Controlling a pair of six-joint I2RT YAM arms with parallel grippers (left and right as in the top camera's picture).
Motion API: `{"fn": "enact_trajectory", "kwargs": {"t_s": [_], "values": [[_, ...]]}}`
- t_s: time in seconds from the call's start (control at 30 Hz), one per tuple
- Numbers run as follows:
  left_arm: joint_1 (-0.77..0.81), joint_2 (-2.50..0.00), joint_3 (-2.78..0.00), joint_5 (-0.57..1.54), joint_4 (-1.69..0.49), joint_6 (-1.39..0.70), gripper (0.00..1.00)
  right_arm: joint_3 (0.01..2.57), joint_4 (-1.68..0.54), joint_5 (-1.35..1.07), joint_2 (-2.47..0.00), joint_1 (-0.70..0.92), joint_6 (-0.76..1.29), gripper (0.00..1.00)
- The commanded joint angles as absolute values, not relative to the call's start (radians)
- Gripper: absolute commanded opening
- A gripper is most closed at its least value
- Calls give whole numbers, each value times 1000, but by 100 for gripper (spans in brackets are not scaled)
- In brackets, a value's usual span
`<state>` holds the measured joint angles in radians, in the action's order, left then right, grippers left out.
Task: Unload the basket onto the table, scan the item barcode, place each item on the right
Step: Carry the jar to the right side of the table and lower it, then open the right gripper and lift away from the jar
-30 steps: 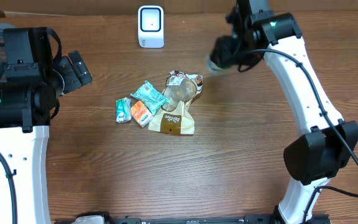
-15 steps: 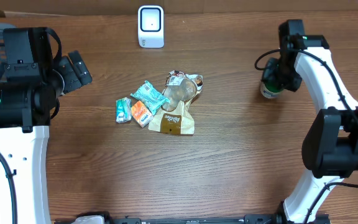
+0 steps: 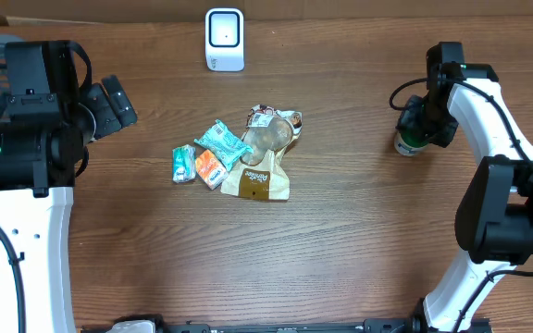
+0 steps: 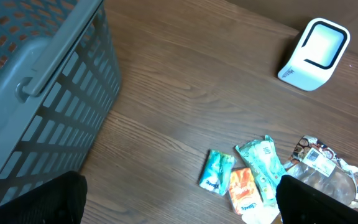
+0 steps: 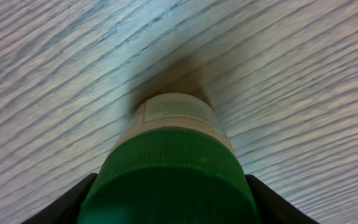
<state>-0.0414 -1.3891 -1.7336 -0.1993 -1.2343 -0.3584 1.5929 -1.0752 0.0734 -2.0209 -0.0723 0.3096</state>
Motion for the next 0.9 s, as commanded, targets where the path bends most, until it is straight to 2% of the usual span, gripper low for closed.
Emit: {"fn": "enact_trajectory", "kwargs": {"t_s": [0.0, 0.37, 0.57, 0.87], "values": [[-46, -1375, -1742, -210, -1230, -336, 100, 1646, -1104, -40, -2011, -74, 314, 66], [-46, -1375, -1742, -210, -1231, -336, 100, 1927, -1326, -70, -2009, -65, 307, 67], [-46, -1375, -1742, -210, -1230, -336, 100, 1887, -1322, -4, -2010, -65, 307, 66], [-46, -1375, -1742, -210, -1231, -336, 100, 1645, -1179, 116, -2011, -66, 295, 66]]}}
